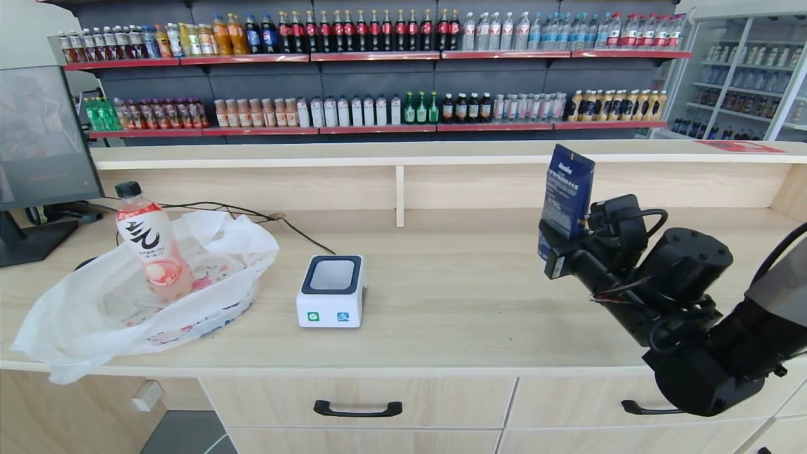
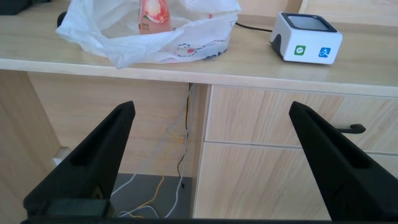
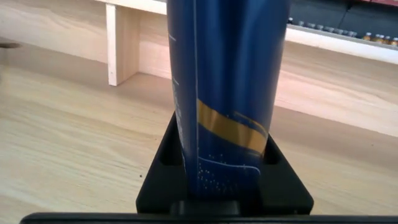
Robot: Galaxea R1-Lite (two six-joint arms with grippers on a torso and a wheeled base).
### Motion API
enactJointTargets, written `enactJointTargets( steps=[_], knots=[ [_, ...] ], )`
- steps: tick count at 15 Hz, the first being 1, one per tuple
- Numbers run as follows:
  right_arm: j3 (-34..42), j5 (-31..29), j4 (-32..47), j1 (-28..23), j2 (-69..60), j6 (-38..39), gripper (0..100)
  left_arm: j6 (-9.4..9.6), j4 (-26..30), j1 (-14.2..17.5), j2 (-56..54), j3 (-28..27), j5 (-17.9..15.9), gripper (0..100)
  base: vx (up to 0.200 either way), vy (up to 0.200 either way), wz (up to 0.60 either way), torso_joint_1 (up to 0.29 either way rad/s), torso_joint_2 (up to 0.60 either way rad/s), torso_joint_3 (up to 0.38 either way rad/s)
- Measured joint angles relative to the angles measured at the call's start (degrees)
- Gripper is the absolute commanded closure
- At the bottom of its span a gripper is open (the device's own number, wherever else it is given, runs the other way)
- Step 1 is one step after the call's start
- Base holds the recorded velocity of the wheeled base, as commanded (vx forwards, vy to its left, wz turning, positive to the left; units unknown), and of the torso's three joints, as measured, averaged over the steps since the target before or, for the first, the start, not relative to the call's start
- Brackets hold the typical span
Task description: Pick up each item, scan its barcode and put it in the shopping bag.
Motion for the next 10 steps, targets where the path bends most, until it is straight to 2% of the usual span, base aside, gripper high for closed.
enactJointTargets(
  steps=[10],
  knots=[
    [-1.9,0.0,0.0,-3.2,5.9,1.2,100,0.00,0.0,0.0,0.0,0.0,0.0,0,0.000,0.000,0.00,0.000,0.00,0.000]
  ],
)
